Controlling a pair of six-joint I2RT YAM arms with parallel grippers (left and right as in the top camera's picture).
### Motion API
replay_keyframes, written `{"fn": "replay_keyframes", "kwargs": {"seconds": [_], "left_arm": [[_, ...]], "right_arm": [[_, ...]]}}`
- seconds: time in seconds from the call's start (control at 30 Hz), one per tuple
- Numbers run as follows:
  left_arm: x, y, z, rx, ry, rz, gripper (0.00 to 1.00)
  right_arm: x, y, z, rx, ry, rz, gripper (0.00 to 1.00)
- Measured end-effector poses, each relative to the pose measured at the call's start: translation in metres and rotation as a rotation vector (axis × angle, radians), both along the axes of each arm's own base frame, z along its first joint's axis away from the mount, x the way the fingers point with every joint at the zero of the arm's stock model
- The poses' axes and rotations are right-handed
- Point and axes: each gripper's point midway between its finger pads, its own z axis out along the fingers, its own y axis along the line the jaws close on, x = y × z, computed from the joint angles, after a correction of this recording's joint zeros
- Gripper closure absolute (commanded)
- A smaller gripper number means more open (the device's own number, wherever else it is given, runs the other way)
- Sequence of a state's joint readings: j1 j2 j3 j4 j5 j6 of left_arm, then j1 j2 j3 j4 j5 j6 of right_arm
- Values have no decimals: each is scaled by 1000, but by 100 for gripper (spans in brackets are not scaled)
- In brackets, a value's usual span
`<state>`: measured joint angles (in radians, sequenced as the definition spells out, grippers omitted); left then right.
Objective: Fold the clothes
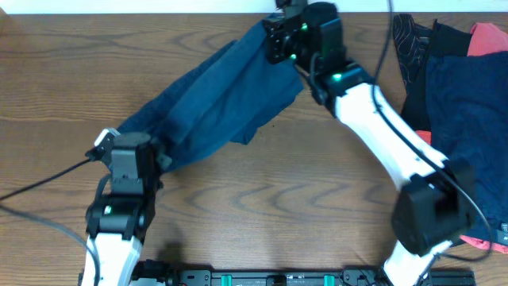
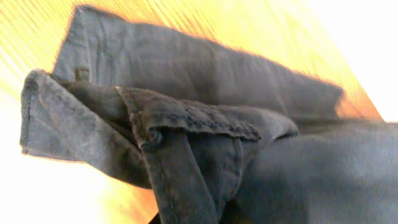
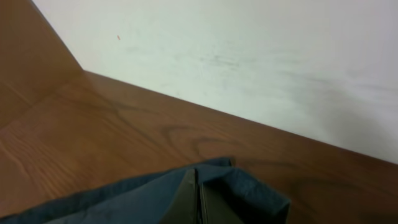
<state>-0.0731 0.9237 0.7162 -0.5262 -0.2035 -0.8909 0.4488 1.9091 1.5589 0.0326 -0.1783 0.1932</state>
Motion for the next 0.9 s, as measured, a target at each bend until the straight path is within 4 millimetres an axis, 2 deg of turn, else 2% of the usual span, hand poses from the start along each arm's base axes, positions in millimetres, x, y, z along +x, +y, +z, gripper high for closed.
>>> {"fn": "replay_keyframes", "kwargs": {"seconds": [0.13, 0.17, 0.2, 0.23, 0.33, 0.4, 0.47, 0.57, 0.77, 0.9], "left_arm": [[29, 21, -4, 91, -40, 103, 93], [37, 26, -6, 110, -53, 130, 94], [44, 31, -8, 128, -62, 154, 93], [50, 36, -11, 141, -66, 176, 88], [62, 54, -28, 176, -44, 236, 52], [66, 70, -43, 184, -20, 287, 40], [65, 88, -57, 184, 13, 335, 34], [62, 110, -66, 169, 30, 372, 30], [48, 154, -67, 120, 24, 455, 28], [42, 165, -69, 113, 42, 444, 25]], "right_arm": [[15, 24, -38, 6, -13, 23, 99], [17, 30, -50, 5, -8, 30, 93], [18, 36, -62, 8, 7, 34, 73], [18, 42, -77, 7, 30, 39, 50], [12, 56, -119, -14, 104, 67, 13], [4, 60, -142, -39, 168, 86, 1], [-4, 56, -158, -71, 229, 90, 1], [-10, 40, -171, -116, 310, 74, 1], [-26, -31, -184, -194, 533, -22, 1], [-35, -63, -186, -187, 634, -48, 1]]}}
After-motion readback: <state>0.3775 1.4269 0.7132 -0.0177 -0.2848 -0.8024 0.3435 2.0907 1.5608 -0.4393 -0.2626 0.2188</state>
